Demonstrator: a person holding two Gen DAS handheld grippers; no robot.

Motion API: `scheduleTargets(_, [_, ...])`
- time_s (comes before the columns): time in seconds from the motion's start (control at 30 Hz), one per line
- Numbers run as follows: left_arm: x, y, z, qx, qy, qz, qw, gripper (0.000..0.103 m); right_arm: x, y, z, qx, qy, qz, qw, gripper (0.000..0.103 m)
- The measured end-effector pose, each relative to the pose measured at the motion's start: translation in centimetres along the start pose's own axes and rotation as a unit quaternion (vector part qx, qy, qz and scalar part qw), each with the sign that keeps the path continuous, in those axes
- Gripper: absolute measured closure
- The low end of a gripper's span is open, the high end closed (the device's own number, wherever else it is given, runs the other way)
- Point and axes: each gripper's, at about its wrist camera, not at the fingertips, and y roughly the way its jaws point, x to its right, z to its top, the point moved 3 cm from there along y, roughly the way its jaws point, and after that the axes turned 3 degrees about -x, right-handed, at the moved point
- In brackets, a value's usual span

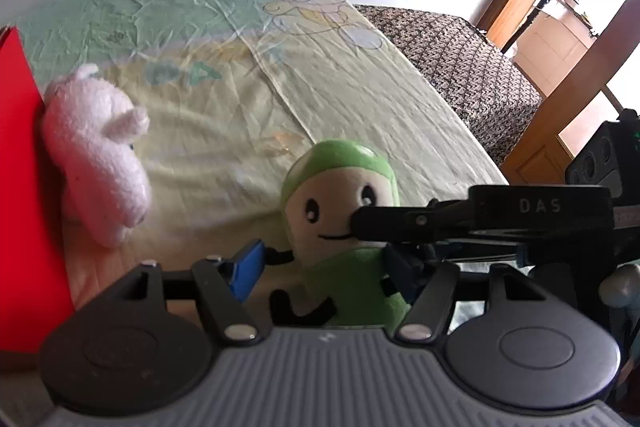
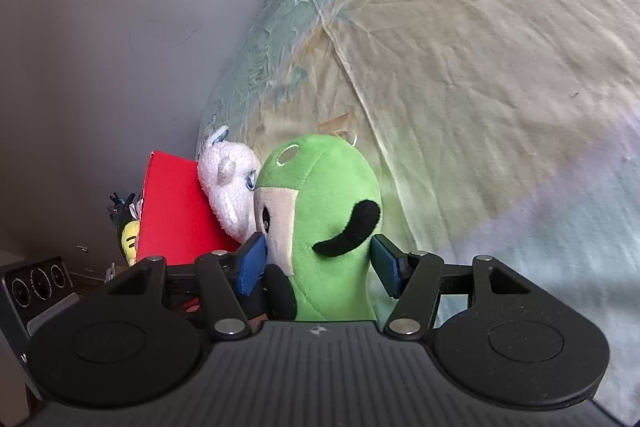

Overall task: Organize objects
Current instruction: 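Lift the green bean plush off the bed with the right gripper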

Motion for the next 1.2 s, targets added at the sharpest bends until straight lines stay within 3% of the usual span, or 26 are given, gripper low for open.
scheduleTargets(0.17, [-0.1, 0.1, 0.0, -0.007, -0.011, -0.005, 0.9999, 0.036, 0.0, -0.3, -0.3, -0.009, -0.003, 0.005, 1.000, 0.046])
scheduleTargets(0.37, [1.3, -0.2, -0.4, -0.010, 0.012, -0.002, 0.9999, 0.042, -0.8, -0.9, -1.0, -0.018, -0.022, 0.002, 1.000, 0.049])
scheduleTargets(0.4, [1.5, -0.3, -0.6, -0.010, 0.016, -0.004, 0.9998, 0.047, -0.8, -1.0, -1.2, -0.022, -0.022, 0.007, 1.000, 0.049])
scheduleTargets(0.67, [2.3, -3.0, -2.0, 0.005, 0.032, -0.016, 0.9994, 0.047, -2.6, -2.4, -2.6, -0.033, -0.050, 0.023, 0.998, 0.049])
scheduleTargets(0.9, [1.8, -7.4, -2.4, 0.053, 0.061, -0.013, 0.9966, 0.047, -7.4, -3.0, -3.2, -0.018, -0.110, 0.038, 0.993, 0.049])
scheduleTargets(1.2, [-2.3, -14.1, -1.7, 0.126, 0.074, -0.005, 0.9892, 0.047, -15.0, -1.2, -3.9, 0.024, -0.167, 0.068, 0.983, 0.049])
